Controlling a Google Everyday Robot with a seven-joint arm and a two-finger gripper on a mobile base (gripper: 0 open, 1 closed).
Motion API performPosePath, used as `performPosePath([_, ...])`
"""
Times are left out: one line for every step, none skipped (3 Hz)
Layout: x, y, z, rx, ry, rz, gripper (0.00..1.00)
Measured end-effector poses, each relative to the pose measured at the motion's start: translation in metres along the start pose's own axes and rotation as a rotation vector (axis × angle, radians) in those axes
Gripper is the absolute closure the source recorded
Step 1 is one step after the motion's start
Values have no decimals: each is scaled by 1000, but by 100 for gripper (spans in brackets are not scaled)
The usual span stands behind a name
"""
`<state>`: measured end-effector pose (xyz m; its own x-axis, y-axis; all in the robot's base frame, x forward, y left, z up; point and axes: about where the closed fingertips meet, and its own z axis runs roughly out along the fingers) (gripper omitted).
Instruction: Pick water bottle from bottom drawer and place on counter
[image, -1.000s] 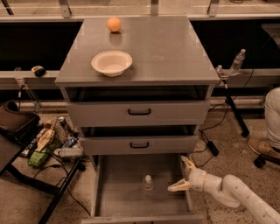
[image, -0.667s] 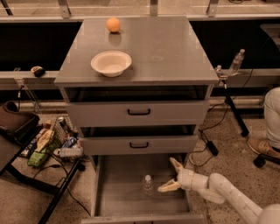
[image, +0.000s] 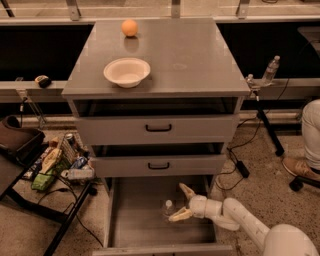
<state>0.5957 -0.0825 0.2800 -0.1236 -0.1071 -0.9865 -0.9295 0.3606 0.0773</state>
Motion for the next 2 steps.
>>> performPosePath([22, 4, 15, -29, 18, -8, 0])
performPosePath([54, 14, 30, -66, 48, -8, 3])
